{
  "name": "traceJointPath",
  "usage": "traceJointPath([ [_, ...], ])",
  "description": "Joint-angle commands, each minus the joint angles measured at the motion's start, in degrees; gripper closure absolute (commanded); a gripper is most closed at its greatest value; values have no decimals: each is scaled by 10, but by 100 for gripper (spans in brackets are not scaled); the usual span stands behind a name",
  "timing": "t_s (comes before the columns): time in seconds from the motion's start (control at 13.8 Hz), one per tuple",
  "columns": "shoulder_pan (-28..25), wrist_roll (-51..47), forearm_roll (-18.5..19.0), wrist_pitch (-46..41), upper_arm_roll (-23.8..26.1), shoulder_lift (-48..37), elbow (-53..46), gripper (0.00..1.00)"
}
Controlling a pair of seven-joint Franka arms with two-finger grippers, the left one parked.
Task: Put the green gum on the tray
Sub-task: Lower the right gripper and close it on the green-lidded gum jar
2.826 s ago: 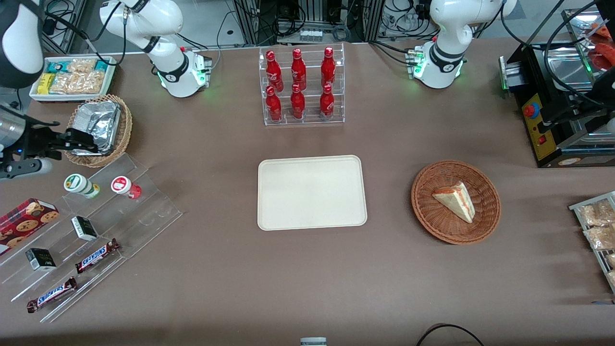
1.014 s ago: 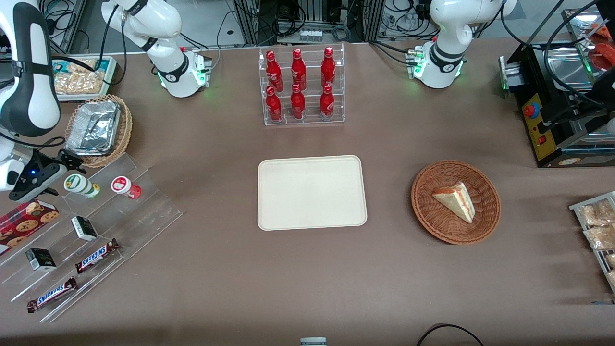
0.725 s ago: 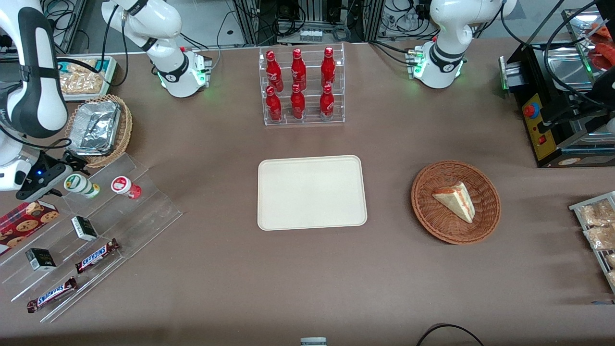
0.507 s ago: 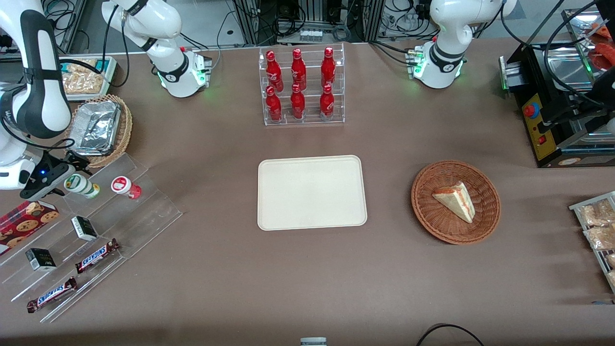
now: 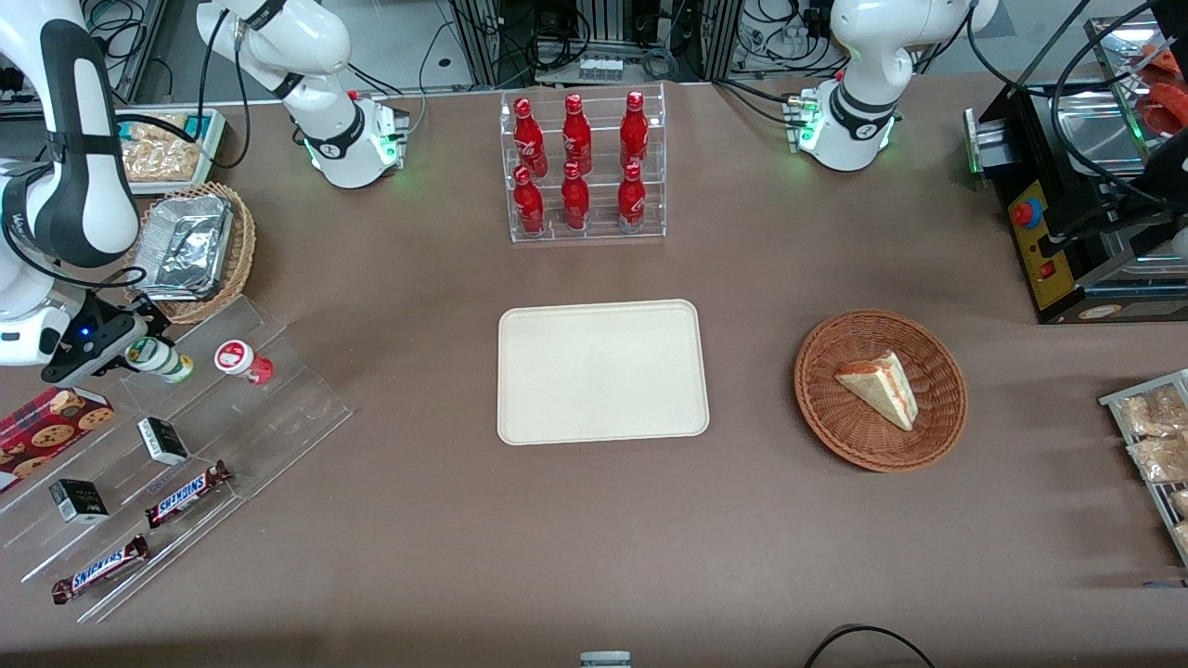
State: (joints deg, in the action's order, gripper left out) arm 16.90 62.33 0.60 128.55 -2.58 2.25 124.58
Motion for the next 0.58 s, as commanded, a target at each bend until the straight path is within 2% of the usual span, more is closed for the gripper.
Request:
traceJointPath([
  [0.0,-3,-12,3,-47,5,-8,-34,100],
  [0.22,-34,-70,3,-135,6,-8,-87,100],
  [0.51,-98,-205,5,-220,6,-9,-118,100],
])
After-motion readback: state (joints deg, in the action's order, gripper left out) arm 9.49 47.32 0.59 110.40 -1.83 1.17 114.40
